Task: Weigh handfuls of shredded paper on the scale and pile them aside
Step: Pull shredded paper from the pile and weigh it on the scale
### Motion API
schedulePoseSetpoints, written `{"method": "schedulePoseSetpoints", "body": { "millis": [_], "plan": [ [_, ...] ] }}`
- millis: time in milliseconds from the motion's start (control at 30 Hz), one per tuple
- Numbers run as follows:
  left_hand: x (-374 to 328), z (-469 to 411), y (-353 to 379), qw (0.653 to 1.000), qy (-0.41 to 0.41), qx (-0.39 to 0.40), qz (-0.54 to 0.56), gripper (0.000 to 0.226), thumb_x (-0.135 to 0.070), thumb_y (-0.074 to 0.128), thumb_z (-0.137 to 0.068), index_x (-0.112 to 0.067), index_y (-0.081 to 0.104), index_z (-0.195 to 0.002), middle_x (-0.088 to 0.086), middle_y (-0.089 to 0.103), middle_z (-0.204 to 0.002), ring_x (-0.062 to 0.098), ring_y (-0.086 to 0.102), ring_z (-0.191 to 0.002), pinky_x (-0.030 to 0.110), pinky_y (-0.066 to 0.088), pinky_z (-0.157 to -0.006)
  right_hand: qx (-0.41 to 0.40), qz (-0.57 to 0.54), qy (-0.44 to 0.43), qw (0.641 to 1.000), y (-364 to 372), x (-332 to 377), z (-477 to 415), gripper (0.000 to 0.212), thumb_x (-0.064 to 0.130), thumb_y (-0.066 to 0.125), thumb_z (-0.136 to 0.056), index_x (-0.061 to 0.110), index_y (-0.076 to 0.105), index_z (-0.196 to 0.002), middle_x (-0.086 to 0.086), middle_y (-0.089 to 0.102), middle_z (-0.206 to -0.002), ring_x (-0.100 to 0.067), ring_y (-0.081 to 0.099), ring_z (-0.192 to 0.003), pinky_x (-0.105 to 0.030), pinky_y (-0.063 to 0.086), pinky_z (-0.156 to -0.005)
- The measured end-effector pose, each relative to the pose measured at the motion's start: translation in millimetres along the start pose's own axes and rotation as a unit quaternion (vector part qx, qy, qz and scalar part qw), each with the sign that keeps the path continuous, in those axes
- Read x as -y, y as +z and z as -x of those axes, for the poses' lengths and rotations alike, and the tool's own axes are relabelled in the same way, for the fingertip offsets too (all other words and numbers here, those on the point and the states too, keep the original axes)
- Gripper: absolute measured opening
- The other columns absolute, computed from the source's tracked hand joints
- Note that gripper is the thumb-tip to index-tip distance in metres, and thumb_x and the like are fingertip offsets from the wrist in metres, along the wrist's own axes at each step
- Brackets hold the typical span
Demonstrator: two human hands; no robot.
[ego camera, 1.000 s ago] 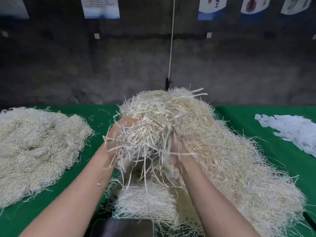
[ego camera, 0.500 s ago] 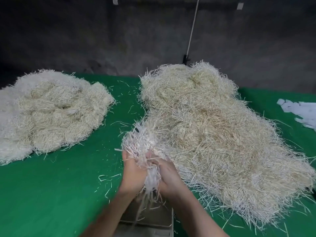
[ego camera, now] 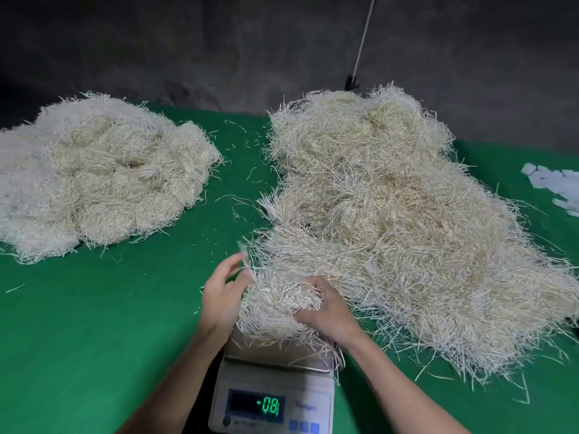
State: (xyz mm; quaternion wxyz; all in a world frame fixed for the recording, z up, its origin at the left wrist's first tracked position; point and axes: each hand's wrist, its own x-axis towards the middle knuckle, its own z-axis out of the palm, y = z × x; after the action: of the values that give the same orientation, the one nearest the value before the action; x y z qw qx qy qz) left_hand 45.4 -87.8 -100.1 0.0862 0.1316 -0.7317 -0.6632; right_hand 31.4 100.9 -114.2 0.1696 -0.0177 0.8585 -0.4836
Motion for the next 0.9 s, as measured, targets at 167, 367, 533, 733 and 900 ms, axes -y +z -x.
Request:
{"method": "schedulePoseSetpoints", "body": {
  "millis": [167,367,533,733,900],
  "plan": [
    [2.2,10.2,-8.4,0.998,0.054,-0.009,-0.035,0.046,0.009,0.052,-0.085,-0.034,0.062,-0.1,0.005,0.067,-0.108,0.027,0.06,-0.075,0.042,0.052,-0.071,-0.024,0.098,-0.047,0.994,1.1,-3.9,1.5,0.074,0.034,0.078,-0.073,0.047,0.037,-0.133,0.009,0.037,-0.144,-0.014,0.031,-0.134,-0.046,0.021,-0.115],
    [-21.7,10.4,-26.0,0.989,0.066,-0.081,0.109,0.034,-0.005,0.048,-0.079,-0.018,0.061,-0.108,-0.005,0.066,-0.111,-0.007,0.059,-0.099,0.006,0.042,-0.083,0.031,0.044,-0.031,0.998,-28.4,7.1,10.7,0.117,0.036,0.086,-0.062,0.045,0.007,-0.147,0.006,0.029,-0.151,-0.021,0.021,-0.141,-0.054,0.021,-0.114],
    [-36.9,12.4,-26.7,0.982,0.107,-0.073,0.136,0.035,0.003,0.043,-0.091,-0.02,0.064,-0.107,-0.004,0.067,-0.11,-0.003,0.06,-0.102,0.004,0.041,-0.08,0.064,0.026,-0.07,0.995,-50.0,24.9,20.4,0.116,0.035,0.084,-0.059,0.037,0.01,-0.149,0.005,0.027,-0.153,-0.013,0.024,-0.14,-0.033,0.018,-0.11],
    [-51.4,14.8,-23.5,0.981,0.143,-0.059,0.12,0.033,-0.001,0.05,-0.088,-0.026,0.066,-0.103,-0.005,0.068,-0.108,-0.004,0.061,-0.101,0.006,0.042,-0.082,0.032,0.013,-0.136,0.99,-54.8,41.7,30.3,0.096,0.052,0.071,-0.063,0.041,0.021,-0.144,0.01,0.028,-0.152,-0.011,0.028,-0.139,-0.046,0.021,-0.116],
    [-55.8,15.8,-20.9,0.979,0.148,-0.07,0.119,0.03,-0.001,0.051,-0.088,-0.023,0.066,-0.103,-0.002,0.068,-0.105,-0.005,0.062,-0.097,0.004,0.042,-0.08,0.01,-0.001,-0.16,0.987,-55.8,43.5,31.9,0.081,0.042,0.073,-0.073,0.043,0.029,-0.141,0.012,0.032,-0.15,-0.007,0.031,-0.137,-0.05,0.024,-0.115]
  ]
}}
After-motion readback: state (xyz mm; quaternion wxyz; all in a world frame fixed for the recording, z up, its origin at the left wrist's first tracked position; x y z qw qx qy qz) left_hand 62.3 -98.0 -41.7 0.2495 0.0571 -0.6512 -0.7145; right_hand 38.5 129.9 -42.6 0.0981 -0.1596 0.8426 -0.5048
